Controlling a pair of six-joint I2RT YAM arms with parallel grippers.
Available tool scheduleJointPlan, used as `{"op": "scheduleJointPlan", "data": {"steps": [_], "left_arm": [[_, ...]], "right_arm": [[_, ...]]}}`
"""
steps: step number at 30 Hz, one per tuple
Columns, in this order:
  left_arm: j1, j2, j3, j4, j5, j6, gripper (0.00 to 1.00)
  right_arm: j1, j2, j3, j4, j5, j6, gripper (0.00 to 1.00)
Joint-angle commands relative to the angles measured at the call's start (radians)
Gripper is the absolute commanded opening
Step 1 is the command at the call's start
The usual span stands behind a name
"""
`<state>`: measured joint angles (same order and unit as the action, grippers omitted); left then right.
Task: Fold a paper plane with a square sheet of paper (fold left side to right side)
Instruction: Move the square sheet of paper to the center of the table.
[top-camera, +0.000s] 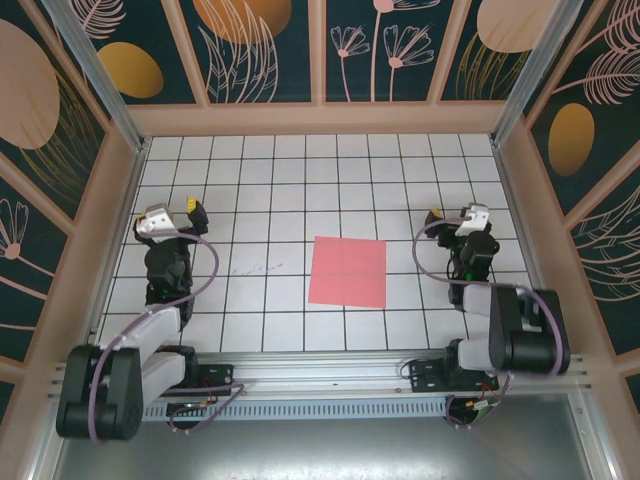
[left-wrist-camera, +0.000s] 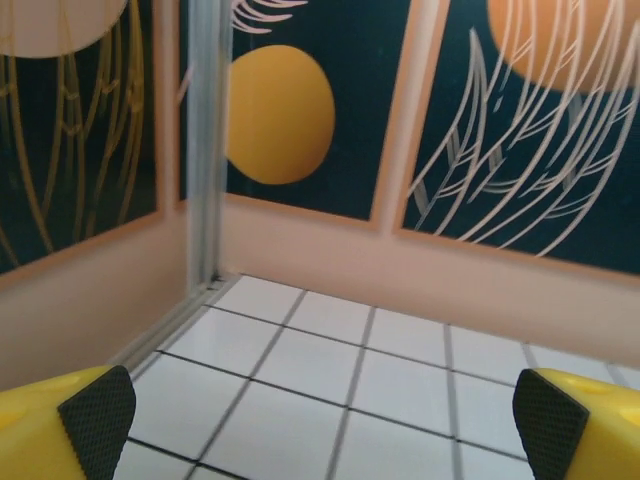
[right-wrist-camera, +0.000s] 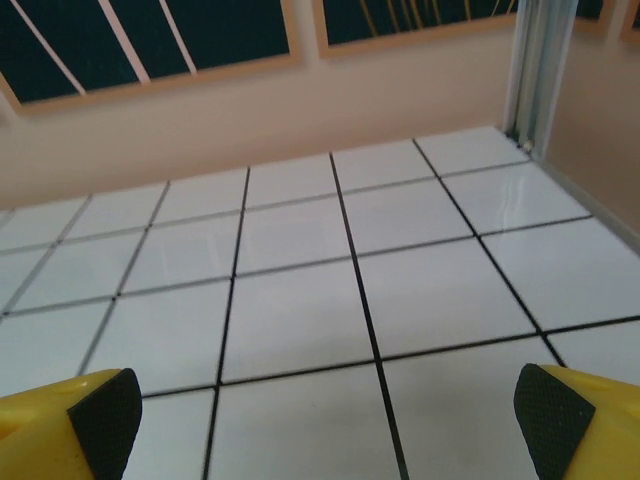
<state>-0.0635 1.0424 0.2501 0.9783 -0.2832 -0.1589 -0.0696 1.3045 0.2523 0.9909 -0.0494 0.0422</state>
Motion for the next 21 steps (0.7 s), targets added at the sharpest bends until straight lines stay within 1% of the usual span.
{"op": "scheduleJointPlan", "data": {"steps": [1,4,5,8,10,12,14,16,19,21], "left_arm": [[0.006,-0.053,0.121,-0.336,0.144,-0.180,0.99],[-0.013,-0.040,0.207,-0.523,0.269,-0.329,0.99],[-0.021,-0.036,0.226,-0.572,0.291,-0.365,0.99],[-0.053,-0.013,0.280,-0.713,0.379,-0.447,0.99],[-0.084,0.017,0.315,-0.786,0.450,-0.474,0.98],[-0.127,0.053,0.337,-0.825,0.504,-0.487,0.98],[-0.162,0.096,0.344,-0.820,0.569,-0.507,0.98],[-0.193,0.140,0.337,-0.779,0.630,-0.536,0.98],[-0.238,0.186,0.330,-0.707,0.649,-0.552,0.98],[-0.256,0.212,0.323,-0.660,0.653,-0.565,0.99]], "right_arm": [[0.016,-0.160,0.084,-0.275,0.019,0.063,0.99],[0.062,-0.277,0.176,-0.562,0.039,0.171,0.99],[0.080,-0.300,0.204,-0.641,0.036,0.209,0.99],[0.170,-0.333,0.293,-0.898,-0.015,0.301,0.99],[0.264,-0.323,0.349,-1.061,-0.015,0.324,0.99],[0.369,-0.300,0.395,-1.180,0.001,0.334,0.99],[0.478,-0.269,0.429,-1.274,0.022,0.350,0.99],[0.585,-0.220,0.454,-1.329,0.048,0.376,0.99],[0.710,-0.111,0.487,-1.345,0.074,0.389,0.99],[0.757,-0.017,0.524,-1.345,0.098,0.378,0.99]]}}
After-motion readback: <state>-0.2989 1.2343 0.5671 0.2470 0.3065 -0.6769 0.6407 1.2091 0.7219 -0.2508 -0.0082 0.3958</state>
